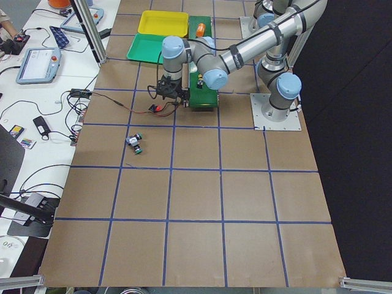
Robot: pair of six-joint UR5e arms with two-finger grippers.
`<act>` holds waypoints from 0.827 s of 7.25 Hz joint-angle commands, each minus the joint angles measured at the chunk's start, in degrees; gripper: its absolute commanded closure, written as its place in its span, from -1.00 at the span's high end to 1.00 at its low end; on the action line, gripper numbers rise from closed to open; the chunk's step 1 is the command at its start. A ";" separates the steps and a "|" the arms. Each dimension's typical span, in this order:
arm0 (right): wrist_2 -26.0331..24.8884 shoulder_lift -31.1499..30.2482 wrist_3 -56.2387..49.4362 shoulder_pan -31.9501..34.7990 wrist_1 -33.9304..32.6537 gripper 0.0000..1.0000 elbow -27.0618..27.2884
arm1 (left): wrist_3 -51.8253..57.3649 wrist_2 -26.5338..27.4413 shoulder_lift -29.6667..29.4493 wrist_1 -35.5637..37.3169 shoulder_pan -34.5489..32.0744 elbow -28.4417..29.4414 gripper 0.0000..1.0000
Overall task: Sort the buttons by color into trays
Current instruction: 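Reach left gripper to green-capped button while right gripper lowers to belt end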
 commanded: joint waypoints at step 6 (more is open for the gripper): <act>-0.73 -0.14 27.30 0.25 1.12 1.00 0.05 | 7.88 -1.68 -31.25 0.41 7.63 33.82 1.00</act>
